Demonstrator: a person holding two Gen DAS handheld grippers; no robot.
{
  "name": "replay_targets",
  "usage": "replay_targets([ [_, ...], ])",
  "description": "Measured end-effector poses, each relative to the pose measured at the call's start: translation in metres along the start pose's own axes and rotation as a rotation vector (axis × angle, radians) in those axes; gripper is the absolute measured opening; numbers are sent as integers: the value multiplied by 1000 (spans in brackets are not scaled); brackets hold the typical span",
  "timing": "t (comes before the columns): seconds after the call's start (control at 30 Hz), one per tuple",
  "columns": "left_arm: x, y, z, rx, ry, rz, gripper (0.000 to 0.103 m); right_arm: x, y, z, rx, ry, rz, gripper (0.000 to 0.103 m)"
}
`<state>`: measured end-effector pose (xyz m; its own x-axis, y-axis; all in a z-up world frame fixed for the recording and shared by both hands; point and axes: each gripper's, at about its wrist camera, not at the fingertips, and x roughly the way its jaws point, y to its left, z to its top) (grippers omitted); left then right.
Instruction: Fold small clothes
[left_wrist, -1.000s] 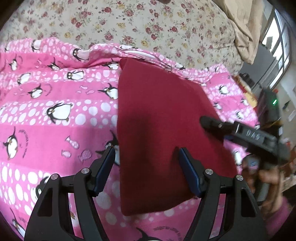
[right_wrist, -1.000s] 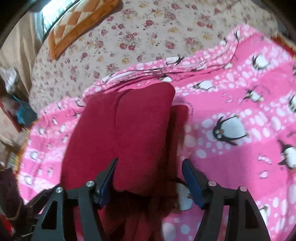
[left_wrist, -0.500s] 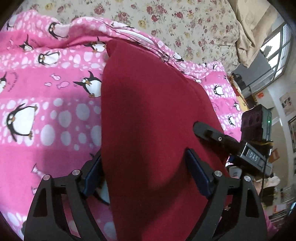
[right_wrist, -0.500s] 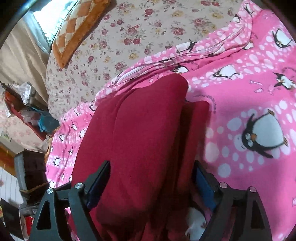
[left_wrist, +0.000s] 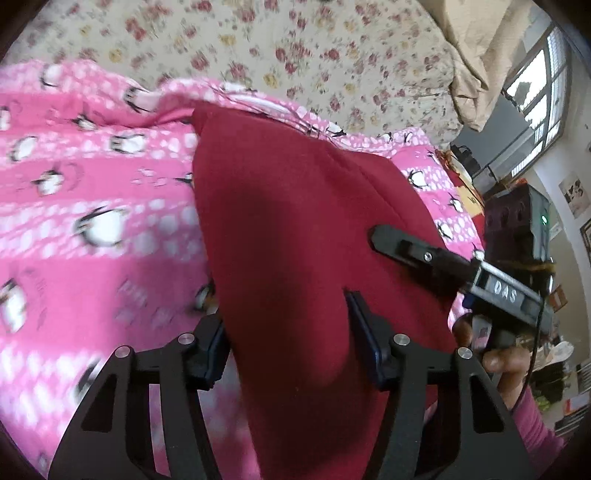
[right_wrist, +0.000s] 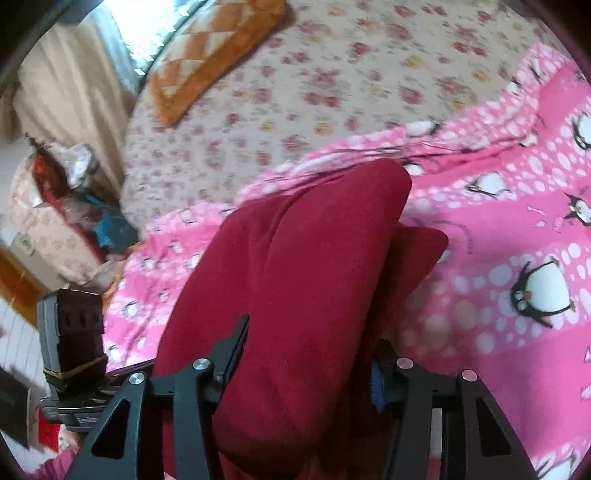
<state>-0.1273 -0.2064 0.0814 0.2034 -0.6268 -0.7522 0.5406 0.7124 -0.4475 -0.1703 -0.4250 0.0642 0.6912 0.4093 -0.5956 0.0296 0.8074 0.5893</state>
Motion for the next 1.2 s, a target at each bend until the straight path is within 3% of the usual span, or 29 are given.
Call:
replay_targets([
  [0.2, -49, 21, -55, -58, 7, 70, 58, 2, 44, -35, -22, 133, 107, 51],
  [0.27, -46, 30, -71, -81, 36, 104, 59, 10, 50, -50, -39, 179, 87, 52],
  [0.37, -37, 38, -87, -94, 41, 146, 71, 21, 49, -72, -45, 237, -34, 61],
  [0.47, -46, 35, -94, -103, -8, 181, 77, 0, 54, -79, -76, 203, -91, 66],
  [0.6, -57, 28, -94, -102, -65, 247, 77, -37, 69, -79, -144, 139, -165, 66],
  [0.73, -68, 21, -95, -92, -112, 308, 77, -60, 95, -85, -231, 73, -175, 66],
  [0.87, -78, 12, -95, -62, -152, 367, 77, -64, 116, -94, -272, 53, -169, 66],
  [1.07, -93, -1, -101, -15, -213, 447, 77, -57, 139, -107, -330, 13, -283, 67],
  [1.2, -97, -4, -103, -18, -230, 473, 77, -53, 146, -111, -351, 3, -349, 73],
])
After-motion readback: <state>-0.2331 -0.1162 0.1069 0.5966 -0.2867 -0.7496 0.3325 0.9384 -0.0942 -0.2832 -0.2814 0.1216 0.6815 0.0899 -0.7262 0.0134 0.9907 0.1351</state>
